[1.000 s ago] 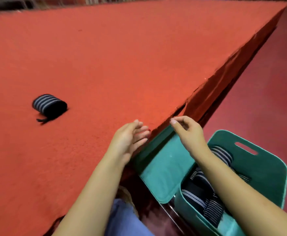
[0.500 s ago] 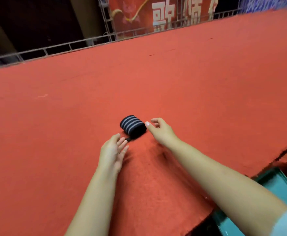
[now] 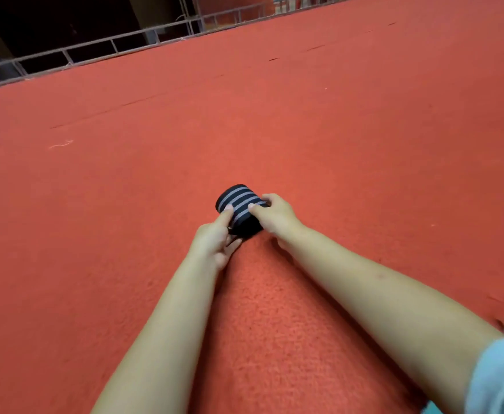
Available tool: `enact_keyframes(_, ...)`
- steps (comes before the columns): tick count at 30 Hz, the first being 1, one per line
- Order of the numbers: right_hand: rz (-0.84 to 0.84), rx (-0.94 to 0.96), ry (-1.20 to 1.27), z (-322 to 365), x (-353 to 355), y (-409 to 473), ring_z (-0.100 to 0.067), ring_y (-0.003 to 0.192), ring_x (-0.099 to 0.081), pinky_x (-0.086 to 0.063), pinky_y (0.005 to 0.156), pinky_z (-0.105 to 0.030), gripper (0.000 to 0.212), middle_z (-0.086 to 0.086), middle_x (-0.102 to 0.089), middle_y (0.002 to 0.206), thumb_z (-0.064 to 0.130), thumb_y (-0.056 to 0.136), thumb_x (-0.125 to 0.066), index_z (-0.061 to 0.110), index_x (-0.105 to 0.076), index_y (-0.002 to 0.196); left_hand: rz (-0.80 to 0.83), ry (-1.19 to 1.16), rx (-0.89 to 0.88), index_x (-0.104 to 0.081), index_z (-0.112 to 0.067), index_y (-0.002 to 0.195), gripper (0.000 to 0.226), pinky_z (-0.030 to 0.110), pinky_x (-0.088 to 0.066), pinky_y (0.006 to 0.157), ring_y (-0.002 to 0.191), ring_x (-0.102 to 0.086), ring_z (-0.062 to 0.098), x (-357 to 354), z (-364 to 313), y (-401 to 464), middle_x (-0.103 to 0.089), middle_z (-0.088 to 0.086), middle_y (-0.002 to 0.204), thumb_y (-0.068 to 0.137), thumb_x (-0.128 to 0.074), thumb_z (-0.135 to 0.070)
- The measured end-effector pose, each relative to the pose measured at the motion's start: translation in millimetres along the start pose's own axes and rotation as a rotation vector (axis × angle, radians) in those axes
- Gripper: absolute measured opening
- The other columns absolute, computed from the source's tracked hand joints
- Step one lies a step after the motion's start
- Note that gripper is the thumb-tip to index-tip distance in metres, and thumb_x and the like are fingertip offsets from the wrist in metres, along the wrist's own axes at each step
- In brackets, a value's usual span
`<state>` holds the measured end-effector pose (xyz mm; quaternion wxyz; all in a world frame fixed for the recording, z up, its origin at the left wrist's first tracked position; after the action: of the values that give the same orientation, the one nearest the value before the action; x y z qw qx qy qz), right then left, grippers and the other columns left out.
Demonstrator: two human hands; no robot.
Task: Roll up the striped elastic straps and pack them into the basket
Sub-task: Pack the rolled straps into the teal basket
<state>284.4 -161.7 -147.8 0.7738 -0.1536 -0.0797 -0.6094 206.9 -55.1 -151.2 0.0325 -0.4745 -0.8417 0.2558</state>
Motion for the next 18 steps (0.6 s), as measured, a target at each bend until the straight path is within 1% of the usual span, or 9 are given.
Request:
enact_keyframes(2, -0.003, -0.011, 0.067, 0, 3, -9, -0.023, 0.123, -0.052, -0.042, 0.1, -0.028, 0.051, -0.011, -0.051, 0.138, 0.021, 0.09, -0.061, 0.009, -0.047, 0.138, -0.027, 0.023, -0.038, -0.059, -0.006, 0.101, 0.016, 0.022, -0.051, 0.064, 0.062, -0.058, 0.009, -4, 0, -9, -0.062, 0.004, 0.077, 0.096, -0.059, -0.021)
enact_keyframes(3, -0.004, -0.015, 0.112, 0, 7, -15, -0.022, 0.121, -0.053, -0.043, 0.097, -0.027, 0.05, -0.01, -0.052, 0.135, 0.019, 0.088, -0.062, 0.01, -0.049, 0.136, -0.027, 0.019, -0.055, -0.058, -0.004, 0.092, 0.014, 0.02, -0.05, 0.056, 0.057, -0.06, 0.009, -5, 1, -16, -0.065, 0.004, 0.069, 0.096, -0.059, -0.017)
enact_keyframes(5, 0.007, -0.013, 0.212, 0, 17, -28, -0.021, 0.113, -0.057, -0.044, 0.092, -0.029, 0.046, -0.01, -0.057, 0.128, 0.014, 0.086, -0.062, 0.01, -0.053, 0.13, 0.01, 0.008, -0.097, -0.055, -0.003, 0.08, 0.019, 0.015, -0.041, 0.04, 0.035, -0.05, 0.004, -12, 1, -32, -0.054, -0.002, 0.042, 0.097, -0.057, -0.011)
enact_keyframes(7, 0.05, -0.009, 0.338, -2, 30, -47, -0.021, 0.1, -0.061, -0.047, 0.085, -0.032, 0.038, -0.013, -0.063, 0.12, 0.01, 0.085, -0.062, 0.008, -0.057, 0.123, 0.072, 0.022, -0.143, -0.055, -0.002, 0.081, 0.018, 0.014, -0.036, 0.037, 0.03, -0.045, 0.003, -19, 1, -52, -0.049, -0.003, 0.036, 0.097, -0.054, -0.009)
enact_keyframes(8, 0.069, 0.0, 0.394, -1, 39, -58, -0.02, 0.094, -0.061, -0.048, 0.082, -0.033, 0.034, -0.014, -0.065, 0.114, 0.007, 0.085, -0.061, 0.007, -0.059, 0.119, 0.103, 0.022, -0.165, -0.058, -0.001, 0.085, 0.014, 0.014, -0.04, 0.04, 0.036, -0.051, 0.004, -23, 0, -62, -0.056, -0.001, 0.043, 0.097, -0.054, -0.008)
enact_keyframes(10, 0.079, 0.024, 0.475, 1, 61, -82, -0.019, 0.089, -0.06, -0.047, 0.081, -0.034, 0.028, -0.01, -0.065, 0.103, 0.004, 0.085, -0.061, 0.006, -0.06, 0.114, 0.158, 0.01, -0.204, -0.062, 0.005, 0.104, 0.017, 0.019, -0.051, 0.055, 0.064, -0.067, 0.014, -33, 1, -84, -0.072, 0.012, 0.076, 0.095, -0.058, -0.008)
enact_keyframes(12, 0.068, 0.033, 0.518, 2, 88, -111, -0.015, 0.087, -0.059, -0.045, 0.08, -0.03, 0.028, -0.003, -0.064, 0.097, 0.005, 0.087, -0.061, 0.011, -0.057, 0.114, 0.204, 0.007, -0.218, -0.057, 0.007, 0.12, 0.033, 0.024, -0.052, 0.064, 0.085, -0.067, 0.024, -45, 8, -106, -0.069, 0.024, 0.109, 0.092, -0.062, -0.009)
enact_keyframes(14, 0.04, 0.033, 0.511, -3, 116, -139, -0.013, 0.089, -0.06, -0.043, 0.082, -0.031, 0.032, -0.001, -0.064, 0.1, 0.014, 0.087, -0.066, 0.015, -0.053, 0.117, 0.252, 0.025, -0.248, -0.055, 0.006, 0.124, 0.036, 0.022, -0.055, 0.066, 0.088, -0.068, 0.019, -63, 16, -132, -0.066, 0.023, 0.117, 0.091, -0.063, -0.008)
enact_keyframes(18, -0.086, 0.001, 0.476, -31, 180, -193, -0.013, 0.085, -0.063, -0.042, 0.071, -0.027, 0.047, -0.005, -0.068, 0.101, 0.032, 0.081, -0.072, 0.014, -0.051, 0.118, 0.397, 0.098, -0.291, -0.056, 0.003, 0.121, 0.038, 0.034, -0.054, 0.094, 0.103, -0.067, 0.023, -111, 45, -187, -0.067, 0.017, 0.115, 0.086, -0.068, -0.004)
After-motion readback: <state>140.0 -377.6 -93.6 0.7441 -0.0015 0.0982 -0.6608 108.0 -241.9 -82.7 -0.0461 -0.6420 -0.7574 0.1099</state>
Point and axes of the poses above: each hand's wrist, its own y-axis towards the middle knuckle, its own x-axis out of the back of the hand, z = x × y, the point moved 6 cm from there along y, towards the middle knuckle
